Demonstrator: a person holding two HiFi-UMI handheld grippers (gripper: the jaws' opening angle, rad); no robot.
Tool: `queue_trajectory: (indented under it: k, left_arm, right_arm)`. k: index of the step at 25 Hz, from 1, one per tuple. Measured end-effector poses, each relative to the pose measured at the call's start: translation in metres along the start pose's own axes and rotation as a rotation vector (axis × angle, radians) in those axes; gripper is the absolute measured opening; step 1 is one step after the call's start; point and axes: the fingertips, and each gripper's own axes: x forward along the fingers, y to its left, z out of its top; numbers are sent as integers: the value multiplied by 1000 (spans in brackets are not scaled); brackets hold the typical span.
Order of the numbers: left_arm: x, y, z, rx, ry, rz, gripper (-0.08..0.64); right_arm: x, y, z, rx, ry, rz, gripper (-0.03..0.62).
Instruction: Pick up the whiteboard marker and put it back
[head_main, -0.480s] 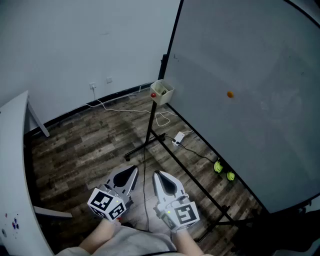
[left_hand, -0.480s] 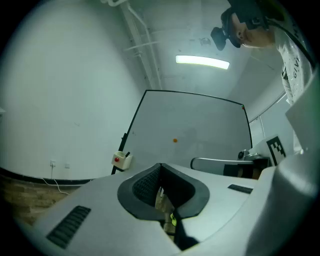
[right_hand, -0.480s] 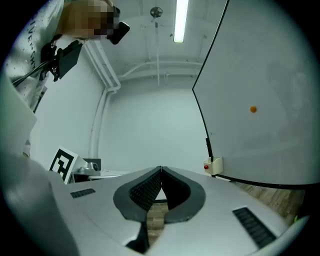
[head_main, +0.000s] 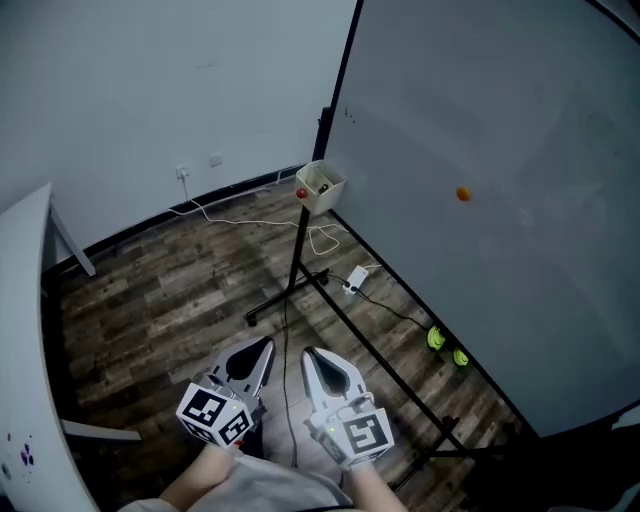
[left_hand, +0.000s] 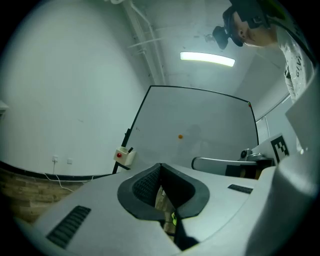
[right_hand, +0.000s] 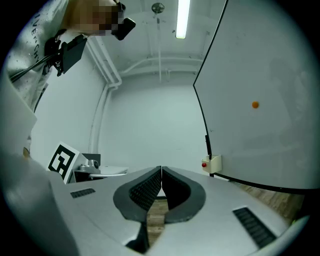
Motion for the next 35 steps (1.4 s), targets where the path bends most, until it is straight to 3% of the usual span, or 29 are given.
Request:
queue_trajectory:
  k: [6, 15, 22, 29, 35]
  left_arm:
    - [52, 31, 10, 12, -8, -37, 14]
    - [149, 114, 43, 54, 11, -104, 14]
    - [214, 177, 54, 48, 41, -183, 14]
    - [250, 236, 60, 31, 51, -222, 14]
    - [267, 258, 52, -6, 57, -238, 14]
  right_arm:
    - [45, -39, -4, -3, 8, -33, 20]
    - [159, -100, 12, -35, -15, -90, 20]
    - [242, -140, 3, -11, 49, -152, 20]
    - [298, -170, -3, -23, 32, -228, 21]
    - [314, -188, -9, -22, 52, -281, 21]
